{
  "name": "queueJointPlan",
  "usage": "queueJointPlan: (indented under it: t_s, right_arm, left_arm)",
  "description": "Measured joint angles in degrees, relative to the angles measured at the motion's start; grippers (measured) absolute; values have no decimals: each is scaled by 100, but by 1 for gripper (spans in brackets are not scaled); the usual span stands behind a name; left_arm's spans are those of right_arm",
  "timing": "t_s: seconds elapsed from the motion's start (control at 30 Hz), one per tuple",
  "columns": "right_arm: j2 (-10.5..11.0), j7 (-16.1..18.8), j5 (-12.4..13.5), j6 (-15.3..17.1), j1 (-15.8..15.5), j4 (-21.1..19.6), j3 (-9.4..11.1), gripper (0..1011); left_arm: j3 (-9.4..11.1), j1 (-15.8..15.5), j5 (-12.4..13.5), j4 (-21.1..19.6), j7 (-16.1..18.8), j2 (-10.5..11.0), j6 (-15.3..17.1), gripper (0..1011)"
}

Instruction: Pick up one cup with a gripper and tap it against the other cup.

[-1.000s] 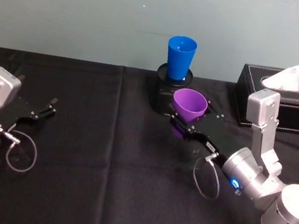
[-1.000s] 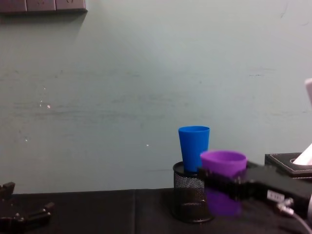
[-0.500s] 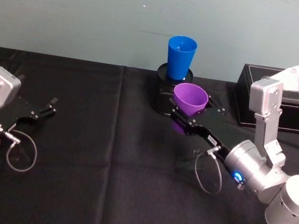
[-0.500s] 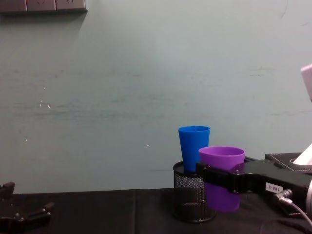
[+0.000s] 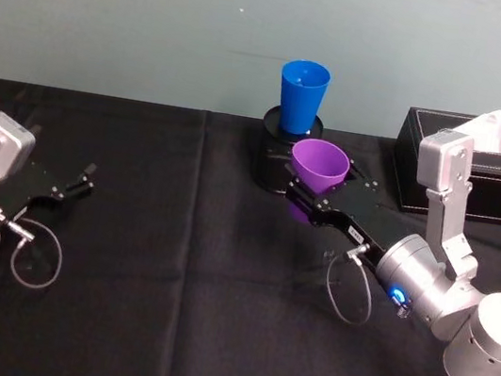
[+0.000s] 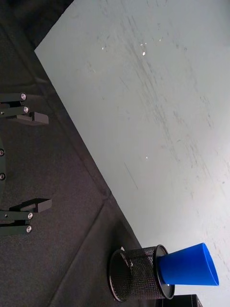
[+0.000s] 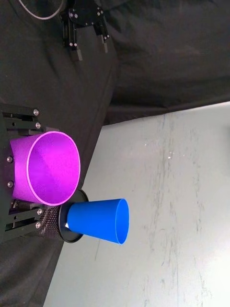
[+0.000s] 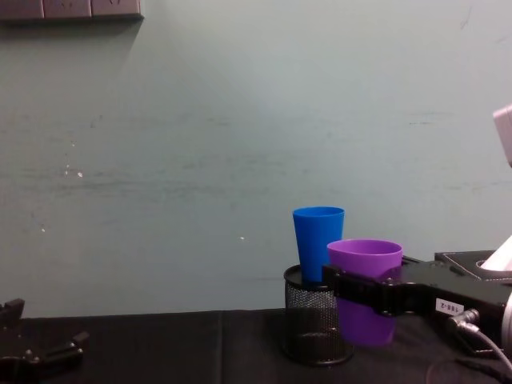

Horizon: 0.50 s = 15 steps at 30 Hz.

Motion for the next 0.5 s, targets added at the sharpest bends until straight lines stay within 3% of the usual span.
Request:
queueJointPlan:
  t_s: [0.5]
  right_arm:
    - [0, 0, -2, 0, 2, 0, -1, 731]
  left_arm:
    - [0, 0, 0, 0, 0, 0, 0, 1000]
